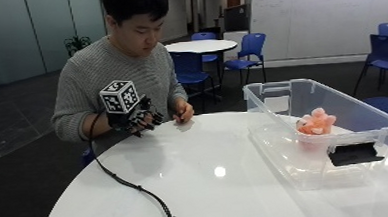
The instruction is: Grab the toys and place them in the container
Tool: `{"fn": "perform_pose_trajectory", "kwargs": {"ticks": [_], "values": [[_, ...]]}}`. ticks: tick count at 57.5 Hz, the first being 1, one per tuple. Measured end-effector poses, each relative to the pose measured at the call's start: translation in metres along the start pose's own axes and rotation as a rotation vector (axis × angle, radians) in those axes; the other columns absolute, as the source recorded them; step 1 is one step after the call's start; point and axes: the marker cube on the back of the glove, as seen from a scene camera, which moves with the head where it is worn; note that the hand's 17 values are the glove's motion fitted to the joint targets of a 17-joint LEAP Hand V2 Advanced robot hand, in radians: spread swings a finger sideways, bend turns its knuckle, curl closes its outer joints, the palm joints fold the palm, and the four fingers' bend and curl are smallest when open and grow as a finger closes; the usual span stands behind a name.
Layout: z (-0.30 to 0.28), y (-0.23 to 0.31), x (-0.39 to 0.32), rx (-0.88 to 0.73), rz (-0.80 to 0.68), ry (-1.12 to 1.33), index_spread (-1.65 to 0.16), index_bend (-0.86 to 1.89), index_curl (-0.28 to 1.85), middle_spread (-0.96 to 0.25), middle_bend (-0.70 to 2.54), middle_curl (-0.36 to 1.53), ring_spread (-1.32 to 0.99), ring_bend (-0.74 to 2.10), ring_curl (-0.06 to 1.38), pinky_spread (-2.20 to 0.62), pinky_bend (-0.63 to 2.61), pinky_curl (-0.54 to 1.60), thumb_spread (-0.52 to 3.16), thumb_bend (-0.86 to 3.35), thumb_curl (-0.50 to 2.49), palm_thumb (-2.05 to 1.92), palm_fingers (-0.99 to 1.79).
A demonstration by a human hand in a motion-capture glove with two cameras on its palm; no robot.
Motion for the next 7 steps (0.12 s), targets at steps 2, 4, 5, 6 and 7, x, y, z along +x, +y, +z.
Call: {"fn": "perform_pose_trajectory", "kwargs": {"ticks": [2,4,5,6,7], "values": [[0.0011,-0.0028,0.0006,-0.007,-0.005,0.005,-0.39,0.2,0.46,-0.16,0.18,0.34,-0.08,0.19,0.33,0.06,0.72,0.34,1.37,-0.02,0.21,-0.03,-0.01],[0.0024,-0.0051,0.0008,-0.011,-0.011,0.007,-0.39,0.19,0.46,-0.16,0.18,0.34,-0.08,0.19,0.33,0.06,0.72,0.34,1.38,-0.02,0.21,-0.03,-0.01],[0.0029,-0.0062,0.0009,-0.012,-0.015,0.008,-0.39,0.19,0.46,-0.16,0.18,0.34,-0.08,0.19,0.33,0.06,0.72,0.34,1.38,-0.02,0.21,-0.03,-0.01],[0.0033,-0.0071,0.001,-0.012,-0.017,0.009,-0.39,0.19,0.46,-0.16,0.18,0.34,-0.08,0.19,0.33,0.06,0.72,0.34,1.39,-0.02,0.21,-0.03,-0.01],[0.0035,-0.0076,0.0011,-0.012,-0.019,0.01,-0.39,0.19,0.46,-0.16,0.18,0.34,-0.08,0.19,0.33,0.06,0.72,0.34,1.39,-0.02,0.21,-0.03,-0.01]]}}
